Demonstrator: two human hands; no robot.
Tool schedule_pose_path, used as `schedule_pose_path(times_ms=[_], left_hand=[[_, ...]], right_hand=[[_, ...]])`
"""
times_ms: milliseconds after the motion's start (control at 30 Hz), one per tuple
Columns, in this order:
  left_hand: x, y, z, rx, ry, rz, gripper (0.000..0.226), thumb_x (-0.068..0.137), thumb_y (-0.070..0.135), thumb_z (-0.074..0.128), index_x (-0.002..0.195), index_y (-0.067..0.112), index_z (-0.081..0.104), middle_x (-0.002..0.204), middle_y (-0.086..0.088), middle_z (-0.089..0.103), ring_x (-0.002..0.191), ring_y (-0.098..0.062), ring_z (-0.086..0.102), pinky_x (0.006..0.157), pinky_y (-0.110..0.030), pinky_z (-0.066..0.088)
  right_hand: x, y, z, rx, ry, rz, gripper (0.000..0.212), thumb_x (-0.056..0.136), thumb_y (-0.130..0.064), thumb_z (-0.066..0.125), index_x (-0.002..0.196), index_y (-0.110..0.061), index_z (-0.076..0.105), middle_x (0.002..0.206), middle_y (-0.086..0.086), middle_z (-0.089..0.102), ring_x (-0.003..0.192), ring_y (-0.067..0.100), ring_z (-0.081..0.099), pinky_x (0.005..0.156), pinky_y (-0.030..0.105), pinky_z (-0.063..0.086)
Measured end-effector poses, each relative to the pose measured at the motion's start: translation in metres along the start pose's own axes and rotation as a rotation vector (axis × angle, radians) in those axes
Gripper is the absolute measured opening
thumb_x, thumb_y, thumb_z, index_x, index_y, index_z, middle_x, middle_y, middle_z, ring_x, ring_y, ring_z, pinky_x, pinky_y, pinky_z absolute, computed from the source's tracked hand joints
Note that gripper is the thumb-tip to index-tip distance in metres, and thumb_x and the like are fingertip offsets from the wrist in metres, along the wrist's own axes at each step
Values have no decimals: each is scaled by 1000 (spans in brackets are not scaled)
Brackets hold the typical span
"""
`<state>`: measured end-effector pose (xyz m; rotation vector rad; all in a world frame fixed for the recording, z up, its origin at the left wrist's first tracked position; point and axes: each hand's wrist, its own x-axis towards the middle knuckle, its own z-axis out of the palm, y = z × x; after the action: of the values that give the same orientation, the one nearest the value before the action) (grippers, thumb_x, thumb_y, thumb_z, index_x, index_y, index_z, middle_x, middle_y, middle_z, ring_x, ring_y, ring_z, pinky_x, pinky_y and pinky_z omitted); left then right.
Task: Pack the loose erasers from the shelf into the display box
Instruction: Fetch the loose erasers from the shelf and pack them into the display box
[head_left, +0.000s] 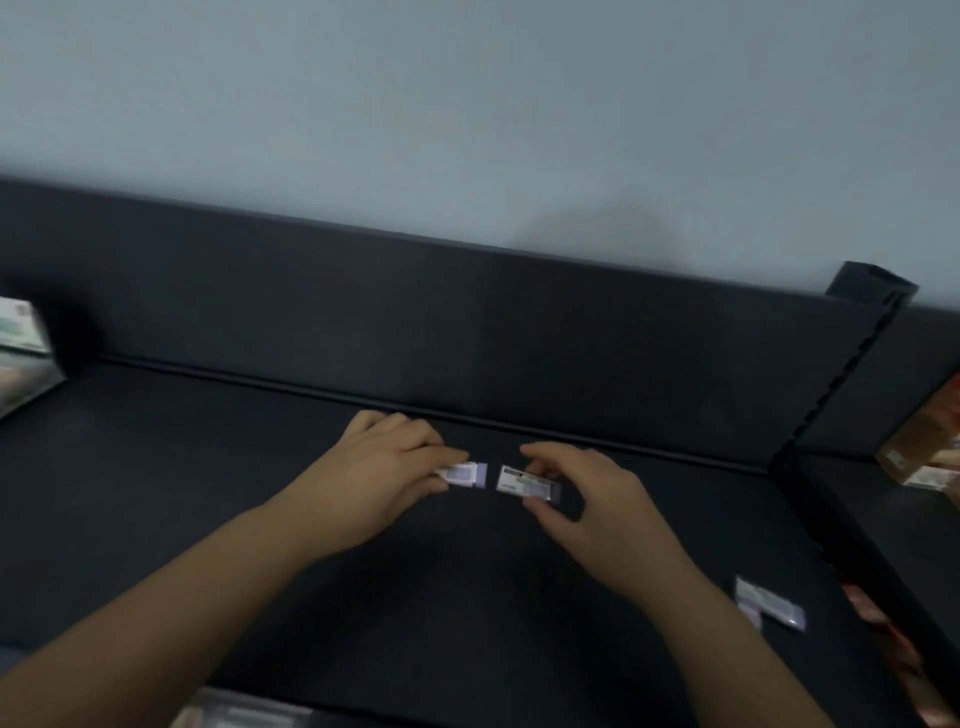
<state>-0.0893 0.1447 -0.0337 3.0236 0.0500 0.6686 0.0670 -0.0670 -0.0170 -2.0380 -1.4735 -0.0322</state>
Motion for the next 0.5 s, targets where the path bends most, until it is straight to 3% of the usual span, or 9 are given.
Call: schedule_pose_path(times_ms=[133, 233, 500], left_hand=[[-42, -25, -29, 39, 41, -57, 38, 93, 45, 38, 123, 34, 59, 102, 17, 55, 89, -5, 50, 85, -26, 28], [-77, -53, -50, 72, 42, -95, 38, 95, 45, 37, 125, 35, 58, 103, 18, 54, 90, -4, 48, 86, -26, 28], [-165, -151, -105, 141, 37, -117, 37, 95, 45, 37, 123, 34, 59, 102, 16, 55, 90, -5, 47, 82, -25, 26]], right_hand=[[22, -42, 32, -9, 47, -141, 48, 82, -20, 71, 125, -32, 55, 102, -21, 62, 95, 2, 57, 85, 11, 43], [39, -77, 59, -13, 95, -216, 51, 81, -18, 72, 126, -31, 53, 103, -21, 62, 95, 1, 55, 90, 21, 44], [88, -180, 147, 2, 150, -280, 38, 84, -25, 65, 121, -26, 58, 104, -19, 64, 94, 0, 55, 93, 33, 45]])
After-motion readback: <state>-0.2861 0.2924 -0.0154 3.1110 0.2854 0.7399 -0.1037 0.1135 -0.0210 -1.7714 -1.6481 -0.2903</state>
